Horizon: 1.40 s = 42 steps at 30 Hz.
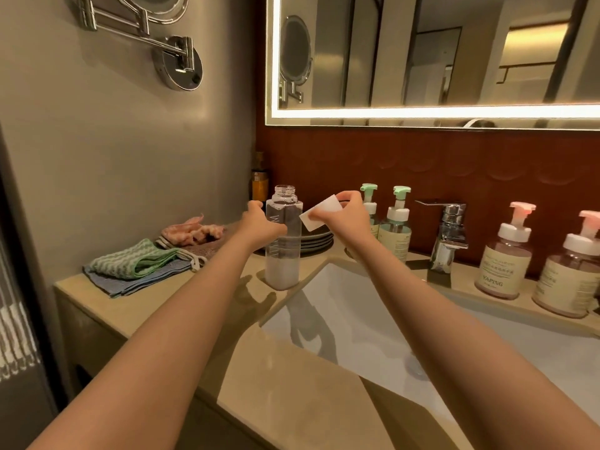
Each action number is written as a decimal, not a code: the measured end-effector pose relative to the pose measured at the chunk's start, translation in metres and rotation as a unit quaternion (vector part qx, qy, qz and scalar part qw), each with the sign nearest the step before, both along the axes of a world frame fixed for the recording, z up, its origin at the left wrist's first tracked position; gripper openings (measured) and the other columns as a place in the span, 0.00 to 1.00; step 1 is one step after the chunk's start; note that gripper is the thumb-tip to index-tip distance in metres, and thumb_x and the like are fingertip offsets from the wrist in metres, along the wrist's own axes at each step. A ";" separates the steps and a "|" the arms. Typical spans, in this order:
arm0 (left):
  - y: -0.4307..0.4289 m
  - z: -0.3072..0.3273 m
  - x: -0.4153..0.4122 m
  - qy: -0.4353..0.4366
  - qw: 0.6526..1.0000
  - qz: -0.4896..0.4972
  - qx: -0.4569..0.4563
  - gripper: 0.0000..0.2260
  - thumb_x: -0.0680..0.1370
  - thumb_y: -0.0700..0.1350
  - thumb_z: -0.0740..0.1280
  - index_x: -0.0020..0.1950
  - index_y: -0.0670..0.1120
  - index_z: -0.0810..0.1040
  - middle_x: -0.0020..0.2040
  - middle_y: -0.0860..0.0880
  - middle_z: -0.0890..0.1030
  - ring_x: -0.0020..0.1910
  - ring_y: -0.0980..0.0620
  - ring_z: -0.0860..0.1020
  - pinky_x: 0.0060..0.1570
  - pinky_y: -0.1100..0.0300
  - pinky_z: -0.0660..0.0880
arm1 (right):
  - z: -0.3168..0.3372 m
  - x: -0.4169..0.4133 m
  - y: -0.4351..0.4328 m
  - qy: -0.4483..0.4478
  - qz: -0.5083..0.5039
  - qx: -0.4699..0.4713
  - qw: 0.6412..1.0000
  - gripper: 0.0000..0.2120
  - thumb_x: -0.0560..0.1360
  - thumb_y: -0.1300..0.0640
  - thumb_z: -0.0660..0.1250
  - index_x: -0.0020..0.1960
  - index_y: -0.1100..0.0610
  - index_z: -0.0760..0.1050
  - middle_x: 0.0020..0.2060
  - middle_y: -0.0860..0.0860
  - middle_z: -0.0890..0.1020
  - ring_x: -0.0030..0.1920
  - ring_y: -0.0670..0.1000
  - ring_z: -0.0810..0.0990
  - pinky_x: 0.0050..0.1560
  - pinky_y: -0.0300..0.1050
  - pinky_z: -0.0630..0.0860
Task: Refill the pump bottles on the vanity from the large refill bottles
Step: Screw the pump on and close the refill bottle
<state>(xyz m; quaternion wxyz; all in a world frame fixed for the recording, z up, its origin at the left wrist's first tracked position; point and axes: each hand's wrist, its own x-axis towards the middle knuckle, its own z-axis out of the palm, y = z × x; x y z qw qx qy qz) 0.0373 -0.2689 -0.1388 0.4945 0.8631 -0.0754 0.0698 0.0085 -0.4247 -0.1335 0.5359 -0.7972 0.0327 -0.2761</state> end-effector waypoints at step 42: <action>0.091 -0.015 -0.058 -0.053 0.998 -0.028 0.023 0.35 0.64 0.54 0.78 0.67 0.48 0.68 0.61 0.51 0.76 0.59 0.51 0.73 0.50 0.58 0.69 | 0.081 -0.051 0.132 0.073 0.223 -0.432 0.871 0.27 0.74 0.64 0.66 0.72 0.55 0.66 0.69 0.52 0.70 0.68 0.55 0.69 0.62 0.44 0.70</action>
